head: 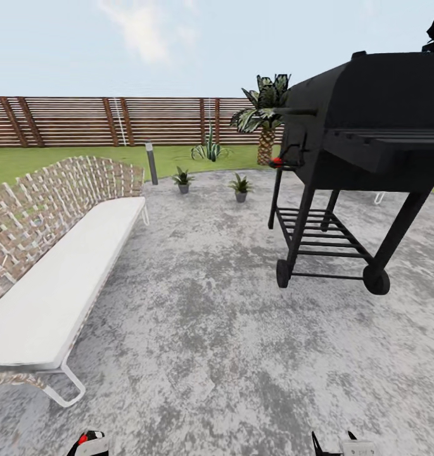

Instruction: Pick up the pesticide atomizer in the garden and spray insectifuge to fully cover both potted plants in the garden.

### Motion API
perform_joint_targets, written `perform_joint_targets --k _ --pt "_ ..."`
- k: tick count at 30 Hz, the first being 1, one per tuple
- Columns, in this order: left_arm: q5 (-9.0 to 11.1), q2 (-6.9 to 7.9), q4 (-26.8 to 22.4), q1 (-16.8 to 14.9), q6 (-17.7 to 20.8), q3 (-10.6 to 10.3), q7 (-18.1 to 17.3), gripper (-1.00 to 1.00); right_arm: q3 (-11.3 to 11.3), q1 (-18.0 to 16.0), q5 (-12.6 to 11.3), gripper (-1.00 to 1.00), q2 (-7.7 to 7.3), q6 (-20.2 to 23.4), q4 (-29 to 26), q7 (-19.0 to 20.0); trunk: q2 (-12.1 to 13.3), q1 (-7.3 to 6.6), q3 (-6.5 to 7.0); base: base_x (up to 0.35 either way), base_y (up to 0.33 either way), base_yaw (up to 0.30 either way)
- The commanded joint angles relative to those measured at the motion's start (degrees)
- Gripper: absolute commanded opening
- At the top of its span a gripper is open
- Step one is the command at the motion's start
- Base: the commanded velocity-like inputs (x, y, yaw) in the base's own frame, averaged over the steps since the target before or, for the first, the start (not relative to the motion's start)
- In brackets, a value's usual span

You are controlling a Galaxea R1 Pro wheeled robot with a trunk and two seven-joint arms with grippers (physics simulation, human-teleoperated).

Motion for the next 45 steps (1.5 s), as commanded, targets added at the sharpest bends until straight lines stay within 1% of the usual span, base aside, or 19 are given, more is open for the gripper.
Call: perform_joint_targets --k 1,10,14,20,45 --pt "-0.2 -0.01 0.0 0.0 -0.2 0.1 0.2 -1.00 -0.3 0.0 0.3 1.00 0.03 -0.2 0.0 0.0 0.0 0.02 -0.05 0.334 0.078 0.000" --pt "-0.2 -0.01 0.0 0.0 -0.2 0.1 0.2 -1.00 -0.2 0.0 0.3 1.00 0.03 -0.2 0.0 0.0 0.0 0.02 -0.05 0.334 0.078 0.000" --pt "-0.2 -0.01 0.0 0.0 -0.2 0.1 0.2 -1.00 -0.2 0.0 0.3 1.00 0.03 -0.2 0.0 0.0 0.0 0.02 -0.05 0.334 0.063 0.101" --pt "-0.2 -0.01 0.0 0.0 -0.2 0.1 0.2 -1.00 -0.3 0.0 0.3 1.00 0.03 -0.2 0.0 0.0 0.0 0.02 -0.05 0.336 0.009 0.104" --pt "-0.2 -0.01 0.0 0.0 -0.2 0.1 0.2 -1.00 -0.3 0.0 0.3 1.00 0.03 -0.2 0.0 0.0 0.0 0.02 -0.05 0.339 0.000 0.001"
